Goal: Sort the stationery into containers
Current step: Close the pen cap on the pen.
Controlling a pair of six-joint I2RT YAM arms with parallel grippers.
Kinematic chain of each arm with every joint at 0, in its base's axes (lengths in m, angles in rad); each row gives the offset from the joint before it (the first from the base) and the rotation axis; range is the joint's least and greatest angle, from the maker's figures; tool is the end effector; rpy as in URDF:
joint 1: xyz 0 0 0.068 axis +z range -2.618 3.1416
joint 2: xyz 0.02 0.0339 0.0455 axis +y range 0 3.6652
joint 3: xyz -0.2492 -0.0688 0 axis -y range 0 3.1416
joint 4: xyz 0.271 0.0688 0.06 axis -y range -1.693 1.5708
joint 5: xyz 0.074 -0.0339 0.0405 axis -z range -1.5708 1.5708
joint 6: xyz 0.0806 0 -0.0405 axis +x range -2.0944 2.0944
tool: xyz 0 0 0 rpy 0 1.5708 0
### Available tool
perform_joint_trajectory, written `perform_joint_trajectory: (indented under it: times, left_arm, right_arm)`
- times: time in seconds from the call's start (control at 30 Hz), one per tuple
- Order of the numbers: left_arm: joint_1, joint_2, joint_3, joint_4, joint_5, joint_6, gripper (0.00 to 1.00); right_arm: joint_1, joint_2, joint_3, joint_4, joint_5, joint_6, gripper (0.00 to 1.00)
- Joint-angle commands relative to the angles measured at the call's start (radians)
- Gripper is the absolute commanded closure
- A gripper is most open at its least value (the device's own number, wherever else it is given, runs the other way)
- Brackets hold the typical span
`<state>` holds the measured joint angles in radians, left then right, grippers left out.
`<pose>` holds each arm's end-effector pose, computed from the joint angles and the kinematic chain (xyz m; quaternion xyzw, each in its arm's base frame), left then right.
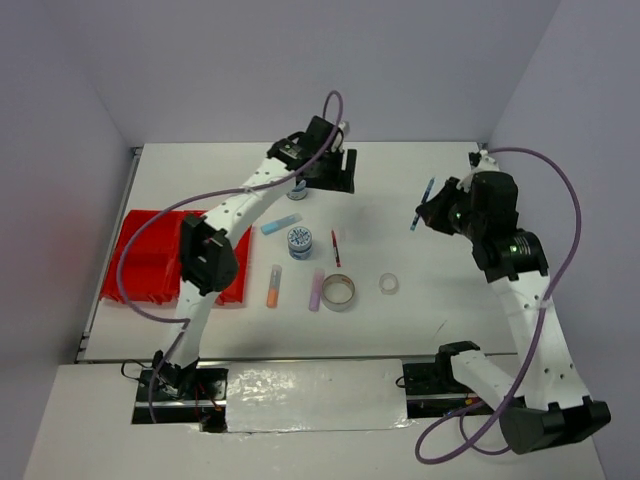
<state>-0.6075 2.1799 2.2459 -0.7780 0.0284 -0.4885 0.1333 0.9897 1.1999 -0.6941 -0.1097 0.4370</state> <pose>0.4470 -0.3136 0.2946 0.0600 0.9072 -0.2279 0.3486 0.2686 0.0449 0.3653 0.1013 0.8491 0.1903 0.4823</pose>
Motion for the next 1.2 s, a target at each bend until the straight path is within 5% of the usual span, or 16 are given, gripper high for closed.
perform_joint_trajectory:
  times: [0.0,0.23,0.43,1.17]
  left_arm:
    - [-0.055,0.085,0.139,0.106,0.048,0.085,0.19]
    - [-0.08,0.199,0.047,0.33,-0.024,0.09,0.19]
    - [-0.086,0.314,0.124,0.388,-0.1,0.103,0.27]
    - [-0.094,0.455,0.116,0.341,-0.113,0.162,0.45]
  right_arm:
    - [0.006,-0.068,-0.056,-0.094,-0.091,0.034,1.0]
    - [0.008,-0.175,-0.036,-0.215,-0.11,0.006,1.0]
    - [0.008,-0.212,0.033,-0.284,-0.148,-0.011,1.0]
    - [0.009,-0.249,0.024,-0.294,-0.265,-0.007,1.0]
